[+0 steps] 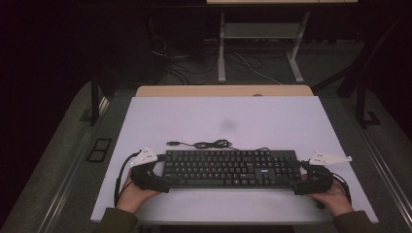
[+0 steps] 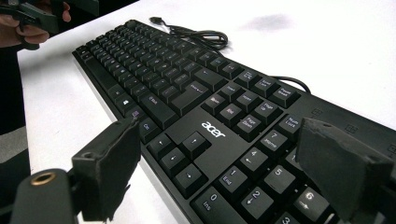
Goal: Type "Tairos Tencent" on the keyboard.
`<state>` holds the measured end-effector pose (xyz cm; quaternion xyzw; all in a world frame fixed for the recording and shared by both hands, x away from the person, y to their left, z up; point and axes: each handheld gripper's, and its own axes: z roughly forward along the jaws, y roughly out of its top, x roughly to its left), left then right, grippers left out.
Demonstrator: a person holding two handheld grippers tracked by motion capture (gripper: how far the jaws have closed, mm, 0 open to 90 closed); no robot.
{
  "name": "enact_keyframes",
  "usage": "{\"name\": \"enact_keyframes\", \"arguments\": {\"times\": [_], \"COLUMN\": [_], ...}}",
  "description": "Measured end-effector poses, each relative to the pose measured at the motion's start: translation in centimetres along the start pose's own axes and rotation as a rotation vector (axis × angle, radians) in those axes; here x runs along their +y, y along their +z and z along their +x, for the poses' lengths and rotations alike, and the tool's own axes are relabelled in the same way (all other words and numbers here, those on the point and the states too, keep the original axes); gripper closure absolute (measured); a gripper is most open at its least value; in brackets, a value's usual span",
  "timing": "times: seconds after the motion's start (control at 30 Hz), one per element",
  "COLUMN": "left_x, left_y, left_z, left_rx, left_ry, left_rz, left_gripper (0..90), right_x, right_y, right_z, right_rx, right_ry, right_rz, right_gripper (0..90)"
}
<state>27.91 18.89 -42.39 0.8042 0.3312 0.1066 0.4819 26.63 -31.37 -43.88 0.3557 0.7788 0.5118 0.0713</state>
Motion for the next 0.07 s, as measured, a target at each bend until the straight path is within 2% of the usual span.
{"name": "enact_keyframes", "arguments": {"times": [0.07], "left_x": [-0.03], "left_y": [0.02], "left_z": [-0.02], "left_rx": [-0.002], "left_ry": [-0.003], "left_rz": [0.003], "left_gripper": [0.0], "right_x": [0.06], "right_y": [0.0], "right_z": [0.05], "right_rx": [-0.001], "right_ry": [-0.005], "right_rz": [-0.001], "right_gripper": [13.8]}}
